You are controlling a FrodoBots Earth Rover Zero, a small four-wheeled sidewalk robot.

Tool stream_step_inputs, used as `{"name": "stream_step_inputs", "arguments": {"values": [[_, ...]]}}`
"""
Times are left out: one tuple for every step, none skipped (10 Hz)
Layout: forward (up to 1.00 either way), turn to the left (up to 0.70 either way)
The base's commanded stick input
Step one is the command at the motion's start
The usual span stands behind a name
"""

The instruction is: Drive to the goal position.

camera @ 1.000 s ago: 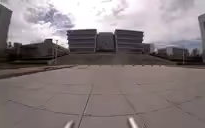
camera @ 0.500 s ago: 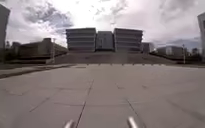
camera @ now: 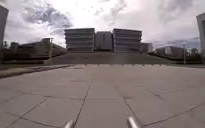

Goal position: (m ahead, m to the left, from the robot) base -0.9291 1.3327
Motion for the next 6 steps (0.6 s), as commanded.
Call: {"name": "stream_step_inputs", "arguments": {"values": [[1.0, 0.01], [1.0, 0.01], [1.0, 0.01], [1.0, -0.11], [1.0, -0.27], [1.0, -0.38]]}}
